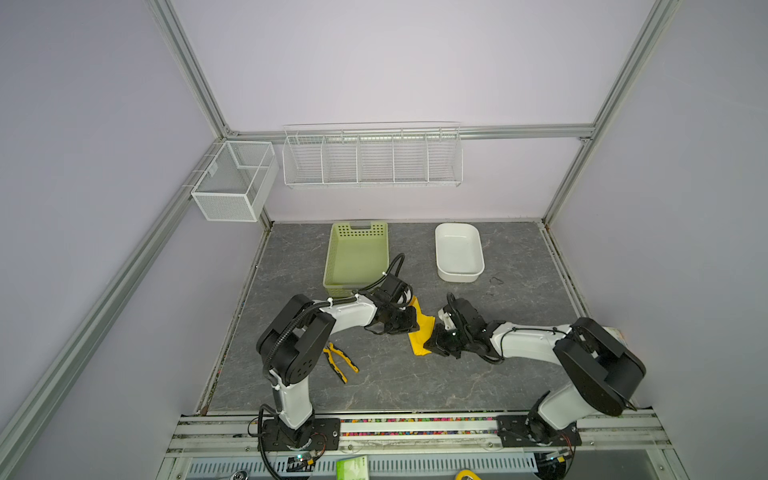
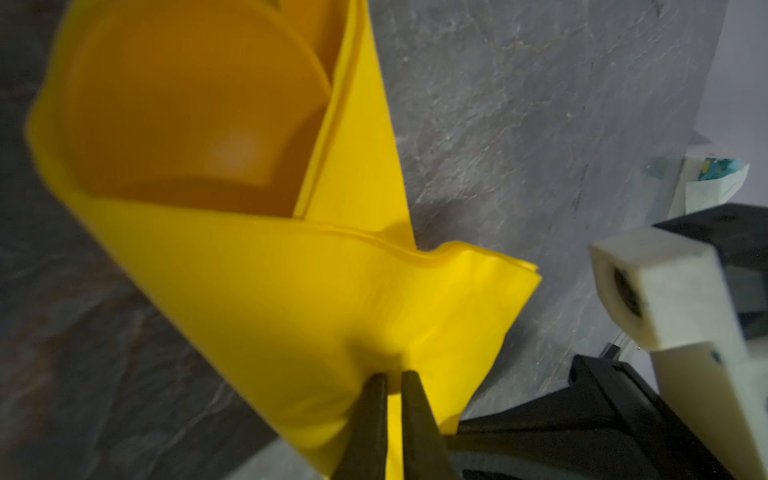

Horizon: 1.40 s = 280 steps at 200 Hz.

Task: Place the utensils on the paper napkin and roll it up
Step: 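Open the right gripper and regrip the napkin's outer flap while the left holds, then lift the upright napkin bundle off the table with both grippers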

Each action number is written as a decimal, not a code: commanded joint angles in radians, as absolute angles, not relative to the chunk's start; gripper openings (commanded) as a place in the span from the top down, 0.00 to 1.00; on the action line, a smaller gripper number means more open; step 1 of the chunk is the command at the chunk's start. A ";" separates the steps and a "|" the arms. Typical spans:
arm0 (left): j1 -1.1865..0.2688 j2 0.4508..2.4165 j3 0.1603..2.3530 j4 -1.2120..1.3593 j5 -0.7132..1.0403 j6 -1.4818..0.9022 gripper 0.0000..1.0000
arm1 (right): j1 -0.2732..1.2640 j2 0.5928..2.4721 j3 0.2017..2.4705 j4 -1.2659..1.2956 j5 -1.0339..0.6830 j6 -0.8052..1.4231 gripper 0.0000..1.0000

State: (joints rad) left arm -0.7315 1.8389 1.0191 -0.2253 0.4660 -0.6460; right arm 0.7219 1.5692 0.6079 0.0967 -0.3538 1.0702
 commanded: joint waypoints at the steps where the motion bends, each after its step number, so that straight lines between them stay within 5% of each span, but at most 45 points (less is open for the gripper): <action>1: -0.732 1.883 0.995 -0.190 0.469 -0.635 0.91 | 0.736 1.578 0.590 -0.072 -0.294 1.092 0.93; 89: -0.732 1.896 0.966 -0.179 0.457 -0.613 0.93 | 0.700 1.462 0.829 -0.453 -0.186 0.835 0.73; 280: -0.732 1.894 0.957 -0.167 0.457 -0.626 0.93 | 0.654 1.786 1.004 -0.433 -0.266 0.701 0.68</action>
State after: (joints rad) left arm -0.7315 1.8553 0.9897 -0.1341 0.4980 -0.6342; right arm 0.6567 1.7592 1.0031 -0.4068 -0.2611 0.7231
